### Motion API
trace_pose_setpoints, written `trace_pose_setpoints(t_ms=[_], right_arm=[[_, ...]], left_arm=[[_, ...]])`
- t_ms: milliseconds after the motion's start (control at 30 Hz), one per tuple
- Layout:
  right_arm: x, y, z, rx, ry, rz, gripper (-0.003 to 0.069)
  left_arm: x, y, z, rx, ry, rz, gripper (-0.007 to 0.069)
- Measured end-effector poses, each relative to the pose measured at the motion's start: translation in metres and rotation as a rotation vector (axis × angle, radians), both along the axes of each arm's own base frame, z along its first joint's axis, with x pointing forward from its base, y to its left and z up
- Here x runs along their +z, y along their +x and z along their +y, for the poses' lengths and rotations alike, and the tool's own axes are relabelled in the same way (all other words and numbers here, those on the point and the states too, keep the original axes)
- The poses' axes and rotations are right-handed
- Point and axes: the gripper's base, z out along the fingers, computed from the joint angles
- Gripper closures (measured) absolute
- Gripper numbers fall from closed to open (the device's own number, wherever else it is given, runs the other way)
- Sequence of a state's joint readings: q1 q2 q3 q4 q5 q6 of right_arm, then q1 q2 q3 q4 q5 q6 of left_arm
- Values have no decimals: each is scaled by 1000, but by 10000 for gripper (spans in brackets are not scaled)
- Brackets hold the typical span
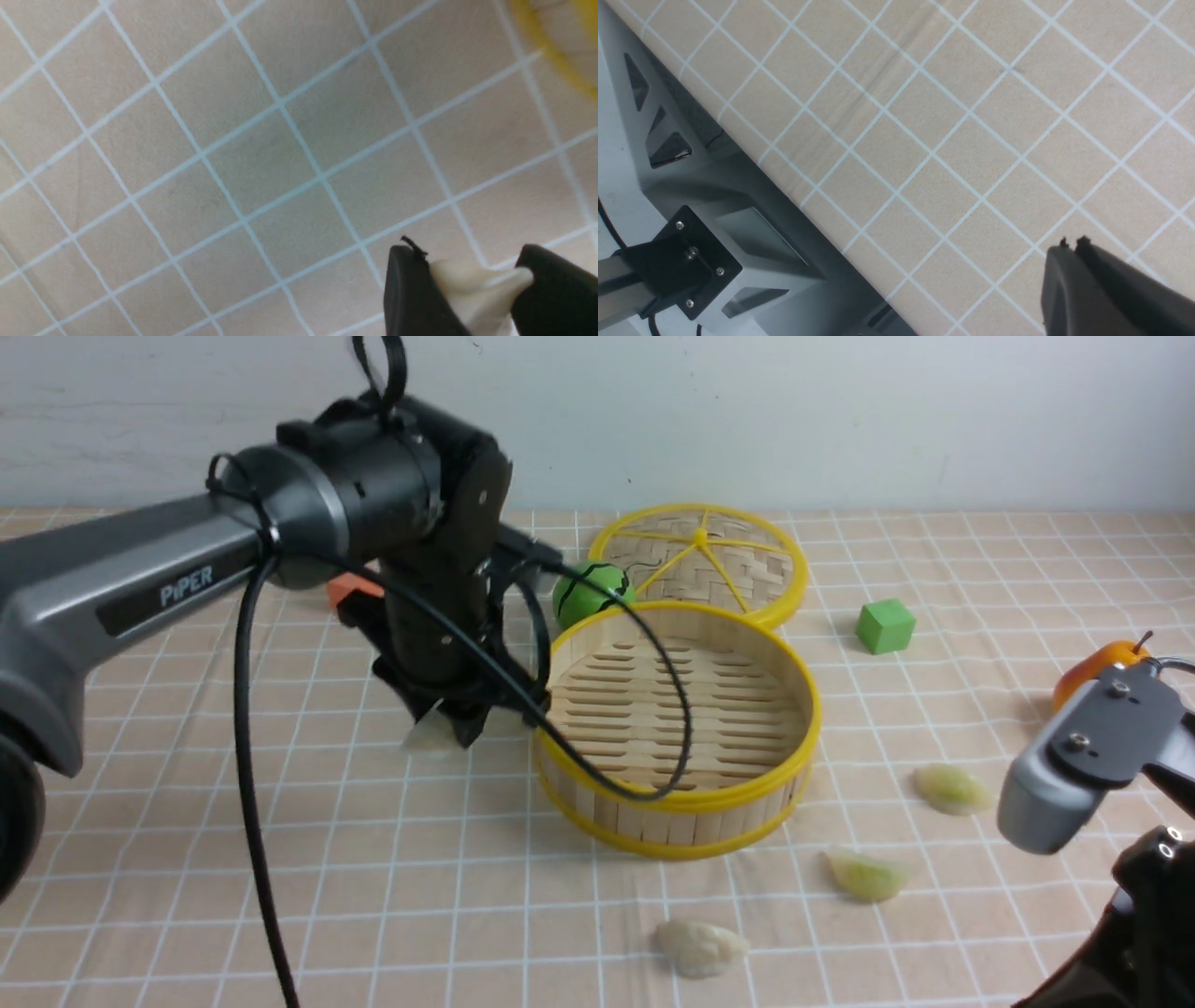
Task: Put the dumplings into the steamer on the table with the brown tablecloth.
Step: 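Place the dumpling into the bamboo steamer basket with the left gripper, then reach for and grasp a dumpling on the table with the left gripper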
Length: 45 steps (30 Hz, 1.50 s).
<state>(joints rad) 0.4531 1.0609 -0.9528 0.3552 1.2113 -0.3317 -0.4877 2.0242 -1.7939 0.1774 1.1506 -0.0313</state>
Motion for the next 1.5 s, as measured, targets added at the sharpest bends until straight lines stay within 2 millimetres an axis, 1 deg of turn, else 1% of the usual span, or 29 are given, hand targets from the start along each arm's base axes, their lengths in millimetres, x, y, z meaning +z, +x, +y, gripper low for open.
trace_pose_setpoints(t_ms=[33,67,133,200,233,267,300,367,433,467,500,533,600,700,733,800,833,900,1000,1033,1067,1100,1167,1233,1333,1367,1400,1433,1500], right_arm=[[5,-6,-3,-5,10,-12,641],[9,-12,-6,-12,22,-28,639],[17,-22,-10,-19,42,-66,637],[26,-36,-17,-20,67,-116,634],[27,-37,-18,-20,71,-121,634],[33,-47,-23,-20,89,-160,632],[37,-54,-27,-19,99,-187,630],[44,-70,-35,-19,123,-252,627],[48,-80,-41,-27,132,-288,627],[48,-80,-41,-28,132,-287,627],[49,-85,-44,-42,138,-305,627],[50,-87,-46,-48,134,-315,627],[50,-88,-49,-63,122,-329,627],[50,-87,-51,-76,99,-339,627],[49,-86,-53,-82,80,-349,627],[49,-86,-53,-84,74,-352,627],[49,-86,-54,-85,69,-355,627],[49,-86,-54,-86,69,-355,627],[49,-85,-54,-88,63,-358,626],[49,-85,-55,-89,59,-360,625],[49,-85,-55,-91,49,-365,624],[49,-85,-55,-91,49,-365,624],[48,-83,-58,-100,15,-382,621],[48,-82,-61,-109,-18,-399,618],[49,-83,-65,-133,-32,-417,617],[49,-84,-65,-134,-31,-419,617],[49,-85,-66,-138,-28,-425,617],[50,-89,-69,-140,-20,-442,617],[52,-95,-72,-145,-12,-469,617]], left_arm=[[18,-1,-17,-12,-57,-54,361],[29,-4,-34,-24,-108,-105,361],[41,-6,-54,-34,-177,-164,361],[45,-5,-81,-34,-266,-222,361],[45,-5,-84,-38,-272,-226,361],[41,-2,-100,-28,-322,-247,361],[35,2,-110,-16,-350,-255,361],[15,17,-126,27,-393,-262,361],[-4,30,-132,68,-402,-261,361],[-4,30,-132,72,-404,-261,361],[-18,38,-135,93,-391,-267,361],[-26,42,-137,98,-377,-269,361],[-38,47,-139,100,-350,-281,361],[-47,50,-140,100,-336,-280,361],[-53,51,-141,100,-327,-273,359],[-56,52,-141,97,-320,-270,338],[-58,52,-141,91,-314,-268,287],[-55,51,-141,88,-317,-269,225],[-39,45,-139,91,-335,-245,119],[-32,42,-138,88,-340,-231,99],[-18,36,-135,76,-346,-213,78],[-15,35,-135,72,-343,-213,76],[21,18,-128,2,-358,-170,61],[50,-1,-122,-95,-378,-129,60],[81,-37,-110,-296,-395,-66,60],[79,-40,-110,-311,-391,-47,60],[83,-48,-108,-370,-380,-46,60],[77,-65,-106,-485,-336,-3,60],[65,-82,-106,-617,-275,36,67]])
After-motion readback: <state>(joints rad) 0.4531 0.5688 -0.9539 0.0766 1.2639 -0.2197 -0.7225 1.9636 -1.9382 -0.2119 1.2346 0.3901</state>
